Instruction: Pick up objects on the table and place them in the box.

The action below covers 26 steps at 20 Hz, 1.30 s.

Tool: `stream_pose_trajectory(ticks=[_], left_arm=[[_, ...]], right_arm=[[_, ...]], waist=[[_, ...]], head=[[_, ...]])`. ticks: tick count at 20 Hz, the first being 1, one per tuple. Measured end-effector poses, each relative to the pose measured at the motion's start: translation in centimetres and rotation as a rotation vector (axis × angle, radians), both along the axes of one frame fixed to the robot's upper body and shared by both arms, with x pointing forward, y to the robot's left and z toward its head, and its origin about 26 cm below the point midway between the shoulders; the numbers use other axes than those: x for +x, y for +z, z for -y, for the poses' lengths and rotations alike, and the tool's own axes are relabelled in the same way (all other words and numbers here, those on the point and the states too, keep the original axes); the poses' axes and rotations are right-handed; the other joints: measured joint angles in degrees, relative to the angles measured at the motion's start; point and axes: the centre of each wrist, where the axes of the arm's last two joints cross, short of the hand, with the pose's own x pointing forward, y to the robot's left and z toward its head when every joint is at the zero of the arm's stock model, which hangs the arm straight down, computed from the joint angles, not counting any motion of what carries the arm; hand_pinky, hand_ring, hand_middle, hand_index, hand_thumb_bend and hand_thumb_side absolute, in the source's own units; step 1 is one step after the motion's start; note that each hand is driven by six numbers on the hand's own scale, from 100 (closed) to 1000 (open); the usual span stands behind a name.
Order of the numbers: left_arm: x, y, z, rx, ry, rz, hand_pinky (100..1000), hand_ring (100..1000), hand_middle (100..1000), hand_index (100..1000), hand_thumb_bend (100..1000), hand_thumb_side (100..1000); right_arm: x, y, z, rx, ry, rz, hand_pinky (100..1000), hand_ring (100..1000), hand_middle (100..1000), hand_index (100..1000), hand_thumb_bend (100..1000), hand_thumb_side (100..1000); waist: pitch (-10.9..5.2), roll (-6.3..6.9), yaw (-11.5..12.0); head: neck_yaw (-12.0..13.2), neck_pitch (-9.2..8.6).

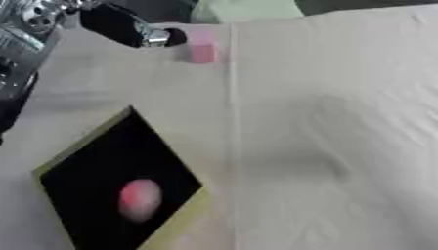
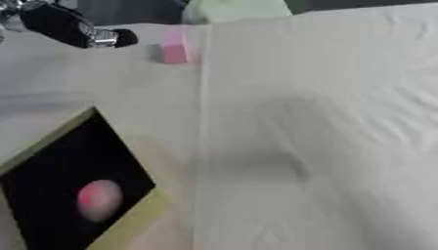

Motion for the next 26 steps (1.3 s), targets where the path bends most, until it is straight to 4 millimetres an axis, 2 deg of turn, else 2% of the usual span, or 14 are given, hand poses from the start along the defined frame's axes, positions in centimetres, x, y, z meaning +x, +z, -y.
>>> stream_pose_trajectory(ticks=[4, 10, 16, 22, 26], left_arm=[[2.0, -0.1, -0.1, -0.003, 0.052, -0.007, 834, 870, 858, 929, 693, 521], [4.9, -1.6, -1.4, 0.006, 0.136, -0.017, 853, 890, 877, 933, 729, 496], [6.4, -2.0, -2.7, 0.01, 0.209, -0.011, 869, 901, 880, 935, 739, 495], [7.2, -2.5, -3.6, 0.006, 0.245, -0.035, 886, 914, 890, 936, 765, 454], [7.4, -2.7, -4.0, -0.003, 0.241, -0.069, 903, 914, 885, 943, 817, 434]], right_arm=[[0.1, 0.4, -0.3, -0.003, 0.016, 0.01, 780, 748, 657, 780, 433, 978], [0.1, 0.6, -0.4, -0.006, 0.023, 0.016, 780, 748, 656, 780, 437, 977], [0.2, 1.1, -0.7, -0.009, 0.042, 0.028, 780, 748, 656, 780, 438, 976], [0.2, 1.3, -1.0, -0.016, 0.056, 0.035, 780, 748, 655, 780, 443, 974], [0.3, 1.4, -1.0, -0.018, 0.061, 0.034, 780, 748, 654, 780, 448, 971]], waist=[[0.29, 0.31, -1.1], [0.84, 0.7, -2.2], [1.52, 1.28, -3.4], [2.0, 1.76, -4.3], [2.27, 2.03, -4.5]], head=[[1.3, -0.4], [3.1, -0.5], [4.1, -0.96], [4.7, -1.19], [5.0, -1.41]])
